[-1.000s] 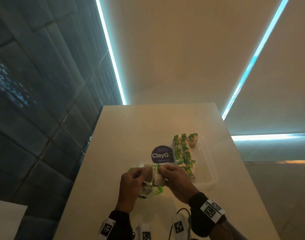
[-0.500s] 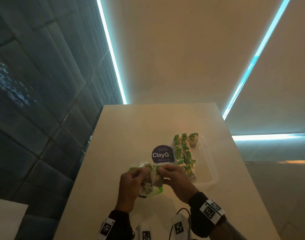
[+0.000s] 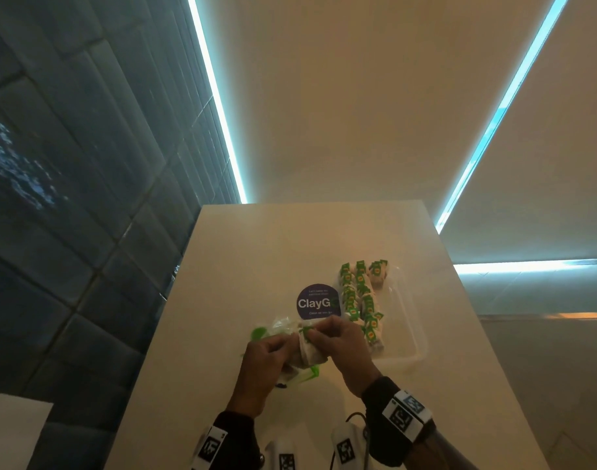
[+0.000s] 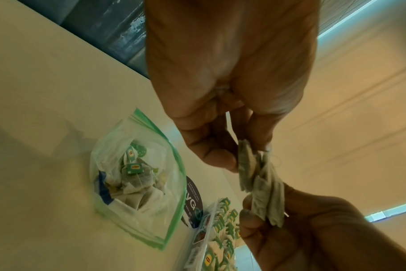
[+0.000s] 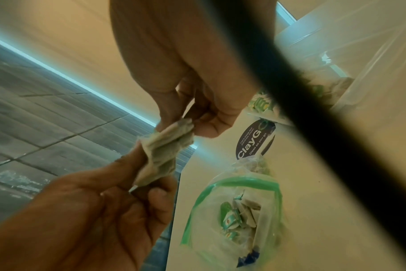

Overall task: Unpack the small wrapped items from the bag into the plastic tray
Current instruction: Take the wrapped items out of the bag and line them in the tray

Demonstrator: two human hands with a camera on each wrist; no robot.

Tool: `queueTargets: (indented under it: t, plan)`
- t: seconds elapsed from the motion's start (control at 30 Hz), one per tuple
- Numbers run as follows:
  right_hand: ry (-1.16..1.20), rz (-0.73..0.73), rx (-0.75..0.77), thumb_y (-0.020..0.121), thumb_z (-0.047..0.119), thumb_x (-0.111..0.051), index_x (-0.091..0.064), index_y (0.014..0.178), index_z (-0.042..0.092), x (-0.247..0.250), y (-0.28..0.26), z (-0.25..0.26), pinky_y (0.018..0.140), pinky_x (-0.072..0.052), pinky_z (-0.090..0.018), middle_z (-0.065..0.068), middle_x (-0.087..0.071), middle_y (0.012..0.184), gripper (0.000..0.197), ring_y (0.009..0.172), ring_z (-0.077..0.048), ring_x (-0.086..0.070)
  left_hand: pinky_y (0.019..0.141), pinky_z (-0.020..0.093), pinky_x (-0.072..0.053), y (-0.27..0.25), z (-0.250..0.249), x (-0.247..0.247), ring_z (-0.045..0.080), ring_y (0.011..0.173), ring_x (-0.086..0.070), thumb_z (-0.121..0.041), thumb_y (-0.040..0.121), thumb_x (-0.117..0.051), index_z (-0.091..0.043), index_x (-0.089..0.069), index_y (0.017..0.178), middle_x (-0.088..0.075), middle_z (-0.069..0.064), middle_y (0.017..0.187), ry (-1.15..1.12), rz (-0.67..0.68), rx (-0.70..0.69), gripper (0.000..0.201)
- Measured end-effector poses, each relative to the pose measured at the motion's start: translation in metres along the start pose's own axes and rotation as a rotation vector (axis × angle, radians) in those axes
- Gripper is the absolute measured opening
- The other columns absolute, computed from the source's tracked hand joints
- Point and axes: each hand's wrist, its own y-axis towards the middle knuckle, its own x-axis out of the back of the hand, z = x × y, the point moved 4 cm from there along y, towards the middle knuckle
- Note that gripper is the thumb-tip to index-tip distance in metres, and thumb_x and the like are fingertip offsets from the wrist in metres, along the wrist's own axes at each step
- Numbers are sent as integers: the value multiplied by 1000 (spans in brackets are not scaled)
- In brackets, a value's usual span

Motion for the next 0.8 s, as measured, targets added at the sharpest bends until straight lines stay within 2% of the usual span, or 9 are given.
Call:
queueTargets:
  t: [0.07, 0.13, 0.2, 0.3, 0.43, 0.5, 0.6, 0.7, 0.8]
  plan:
    - [-57, -56, 36, 85, 5, -69, -66, 86, 5, 0, 0, 0, 68, -57, -25, -8, -70, 88, 3, 79, -13, -69, 75, 47, -59, 0, 0, -3, 28, 82, -73, -32, 92, -64, -22, -78, 88, -76, 7, 86, -2, 23, 23, 18]
    - [-72, -82, 64, 84, 6, -70, -67, 85, 7, 0, -1, 0, 66, -56, -23, -7, -71, 87, 4, 79, -12, -69, 76, 43, -61, -1, -2, -6, 24, 82, -74, -27, 89, -67, -18, -76, 95, -77, 7, 91, 13, 42, 9, 14]
    - [-57, -76, 62, 84, 8, -71, -68, 90, 7, -1, -2, -2, 65, -55, -22, -6, -71, 90, 7, 80, -13, -69, 75, 47, -61, 0, -1, -6, 24, 80, -74, -26, 87, -70, -15, -76, 98, -77, 5, 91, 17, 17, 4, 17]
    - [43, 7, 18, 87, 13, -70, -70, 103, 5, -1, -1, -6, 61, -51, -24, -11, -71, 95, 18, 75, -15, -66, 73, 53, -60, 4, 3, -2, 23, 78, -75, -30, 85, -73, -18, -76, 98, -77, 3, 88, 12, -36, 25, 18]
    - [184, 109, -30, 88, 18, -66, -72, 106, -1, 1, 0, -8, 67, -52, -30, -21, -69, 100, 26, 79, -23, -63, 71, 52, -60, 6, 4, 1, 21, 79, -74, -27, 85, -73, -16, -75, 103, -76, 4, 91, 29, -62, 14, 21]
    - [237, 114, -52, 87, 17, -67, -71, 104, -5, -2, -1, -9, 67, -52, -32, -20, -69, 99, 28, 80, -25, -62, 72, 49, -61, 7, 2, -1, 20, 81, -74, -24, 88, -70, -17, -76, 102, -77, 3, 91, 46, -45, -9, 17]
    - [252, 90, -76, 82, 20, -71, -71, 100, -7, -4, -2, -13, 64, -49, -34, -21, -66, 95, 32, 77, -27, -58, 73, 37, -62, 5, -3, -4, 17, 85, -73, -20, 90, -67, -20, -77, 100, -77, 1, 91, 67, -21, -52, 14]
    - [209, 66, -85, 86, 17, -70, -72, 102, -3, 0, -2, -13, 57, -48, -28, -21, -66, 94, 26, 68, -21, -55, 63, 25, -59, 3, -6, -6, 12, 80, -73, -18, 89, -68, -18, -77, 100, -76, 2, 91, 48, -43, -79, 14]
    - [231, 126, -112, 91, 17, -65, -71, 107, -2, 4, -2, -11, 65, -49, -30, -23, -66, 102, 25, 75, -23, -56, 63, 23, -59, 4, -7, -7, 11, 78, -73, -15, 86, -71, -17, -76, 99, -76, 1, 89, 20, -81, -106, 14]
